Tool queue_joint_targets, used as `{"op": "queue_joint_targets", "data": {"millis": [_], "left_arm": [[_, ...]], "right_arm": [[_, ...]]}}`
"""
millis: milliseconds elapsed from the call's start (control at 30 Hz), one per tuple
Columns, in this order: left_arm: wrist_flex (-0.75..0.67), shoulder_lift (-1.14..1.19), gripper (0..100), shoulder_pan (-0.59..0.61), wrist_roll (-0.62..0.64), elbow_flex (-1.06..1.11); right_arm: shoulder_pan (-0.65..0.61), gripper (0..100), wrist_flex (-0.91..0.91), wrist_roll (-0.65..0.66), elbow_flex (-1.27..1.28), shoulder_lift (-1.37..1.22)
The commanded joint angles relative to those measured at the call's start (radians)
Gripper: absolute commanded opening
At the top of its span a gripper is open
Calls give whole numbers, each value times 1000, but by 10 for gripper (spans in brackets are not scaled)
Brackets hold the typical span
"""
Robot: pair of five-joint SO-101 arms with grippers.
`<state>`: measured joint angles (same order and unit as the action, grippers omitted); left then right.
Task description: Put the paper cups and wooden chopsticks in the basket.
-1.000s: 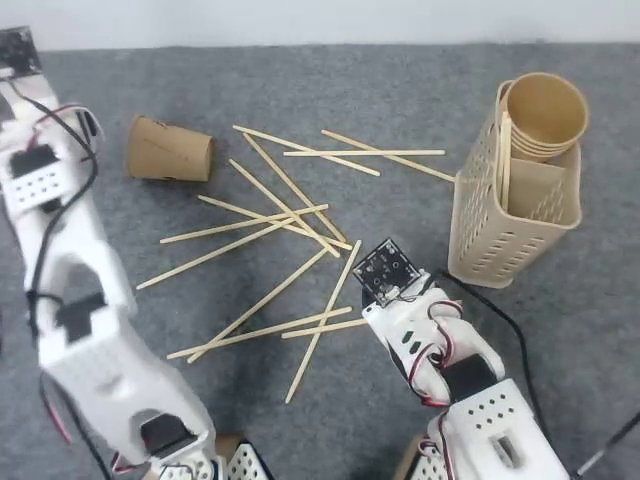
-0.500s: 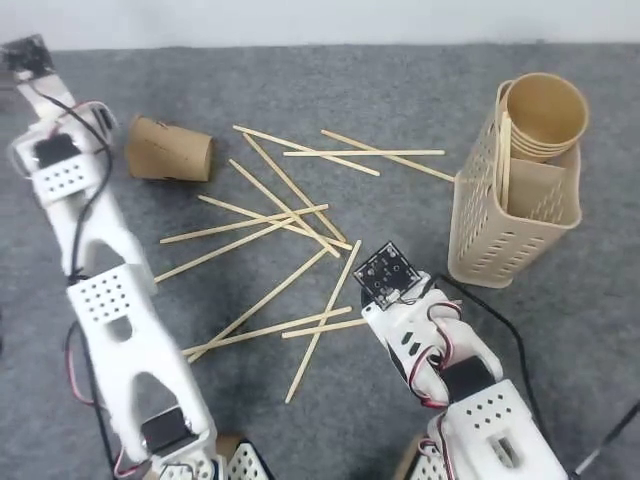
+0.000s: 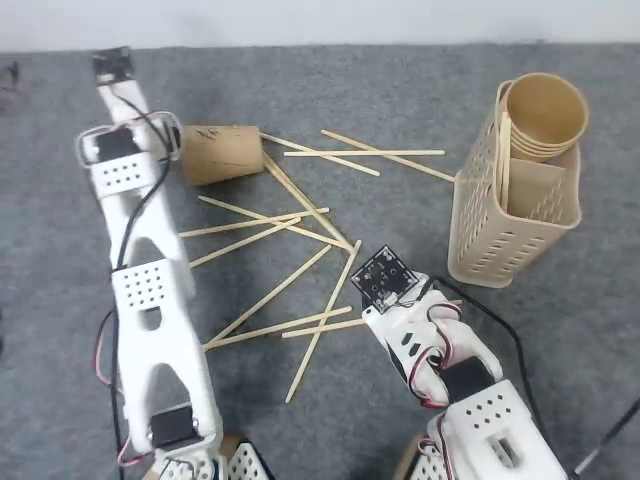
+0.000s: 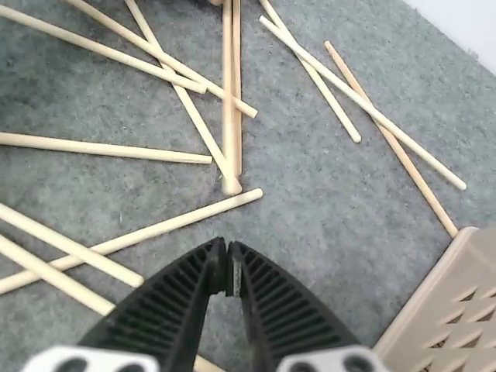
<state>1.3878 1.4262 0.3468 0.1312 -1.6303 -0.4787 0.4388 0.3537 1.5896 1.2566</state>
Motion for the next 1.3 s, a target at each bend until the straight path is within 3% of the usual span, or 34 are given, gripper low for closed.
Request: {"op": "queue_joint_targets", "data": {"millis": [0, 333, 767, 1000, 1267], "left_arm": [[155, -157, 174, -107, 15, -53], [359, -311, 174, -370, 15, -51], [367, -364, 174, -508, 15, -51], [348, -502, 174, -520, 15, -50], [358, -578, 174, -402, 15, -48]], "right_arm": [[2, 8, -21, 12, -8, 16], [4, 8, -18, 14, -8, 19], [5, 12, -21, 14, -9, 19], [19, 12, -22, 15, -11, 19], [35, 13, -24, 11, -12, 19]]}}
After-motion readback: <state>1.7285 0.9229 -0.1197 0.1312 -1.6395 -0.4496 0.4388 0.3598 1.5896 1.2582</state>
